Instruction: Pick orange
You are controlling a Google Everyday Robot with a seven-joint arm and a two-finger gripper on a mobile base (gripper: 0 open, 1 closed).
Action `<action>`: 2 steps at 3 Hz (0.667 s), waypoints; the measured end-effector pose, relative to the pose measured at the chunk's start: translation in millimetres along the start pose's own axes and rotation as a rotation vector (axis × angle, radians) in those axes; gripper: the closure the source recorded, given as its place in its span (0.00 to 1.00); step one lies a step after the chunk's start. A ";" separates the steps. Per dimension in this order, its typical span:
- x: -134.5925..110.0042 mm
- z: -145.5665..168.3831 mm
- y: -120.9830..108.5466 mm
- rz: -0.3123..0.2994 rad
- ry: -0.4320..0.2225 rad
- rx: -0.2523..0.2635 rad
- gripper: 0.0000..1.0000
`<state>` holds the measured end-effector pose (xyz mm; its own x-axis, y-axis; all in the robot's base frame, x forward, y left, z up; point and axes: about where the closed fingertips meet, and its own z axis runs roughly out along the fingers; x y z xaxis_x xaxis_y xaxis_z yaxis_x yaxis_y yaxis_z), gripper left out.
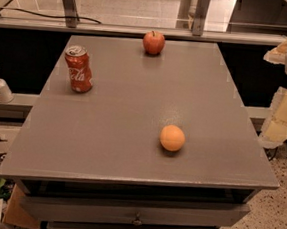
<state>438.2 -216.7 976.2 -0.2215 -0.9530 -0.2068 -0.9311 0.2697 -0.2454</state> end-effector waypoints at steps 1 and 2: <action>-0.8 -0.5 -0.7 0.003 -0.007 0.003 0.00; -6.6 12.4 2.6 0.018 -0.076 -0.034 0.00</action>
Offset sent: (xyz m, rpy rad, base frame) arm 0.0063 0.0215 -0.0353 0.2203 0.0702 0.0281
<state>440.8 -208.0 965.1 -0.2167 -0.9346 -0.2822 -0.9369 0.2803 -0.2090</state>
